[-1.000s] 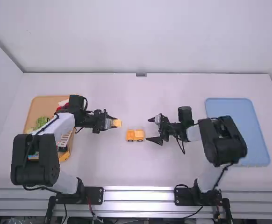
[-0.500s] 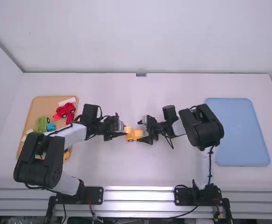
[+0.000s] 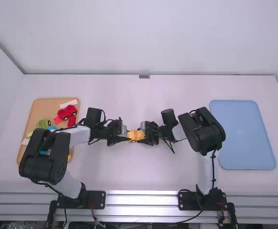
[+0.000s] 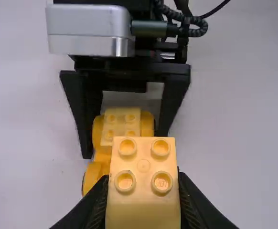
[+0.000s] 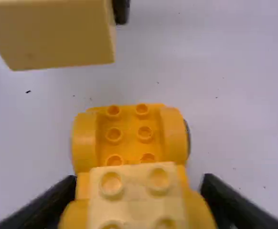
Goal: Assemble lego blocks to make yellow taxi
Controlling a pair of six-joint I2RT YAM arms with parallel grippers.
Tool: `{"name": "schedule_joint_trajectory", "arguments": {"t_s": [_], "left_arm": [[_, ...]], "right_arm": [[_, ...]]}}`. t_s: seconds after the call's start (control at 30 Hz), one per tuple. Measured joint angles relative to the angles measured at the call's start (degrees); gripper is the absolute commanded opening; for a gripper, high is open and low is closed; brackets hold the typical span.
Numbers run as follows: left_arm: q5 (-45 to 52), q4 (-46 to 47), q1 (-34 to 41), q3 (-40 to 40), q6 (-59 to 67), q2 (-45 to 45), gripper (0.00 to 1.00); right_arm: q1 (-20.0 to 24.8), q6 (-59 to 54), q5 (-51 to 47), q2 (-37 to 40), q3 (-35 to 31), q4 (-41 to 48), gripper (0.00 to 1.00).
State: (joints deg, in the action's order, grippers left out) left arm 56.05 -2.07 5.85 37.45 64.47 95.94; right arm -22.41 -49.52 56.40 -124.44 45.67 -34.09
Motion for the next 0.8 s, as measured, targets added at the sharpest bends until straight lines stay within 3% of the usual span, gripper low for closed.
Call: {"name": "schedule_joint_trajectory", "arguments": {"t_s": [0.1, 0.5, 0.8], "left_arm": [[0.28, -1.09, 0.0, 0.0, 0.0, 1.38, 0.02], [0.26, -1.68, 1.27, 8.44, -1.73, 9.33, 0.02], [-2.38, -1.09, 4.42, 9.64, -1.77, 13.33, 0.02]], "right_arm": [[0.09, -0.61, 0.28, 0.0, 0.0, 0.0, 0.39], [2.4, 0.92, 0.17, 0.0, 0.0, -0.52, 0.42], [2.27, 1.03, 0.2, 0.02, 0.0, 0.22, 0.43]]}}
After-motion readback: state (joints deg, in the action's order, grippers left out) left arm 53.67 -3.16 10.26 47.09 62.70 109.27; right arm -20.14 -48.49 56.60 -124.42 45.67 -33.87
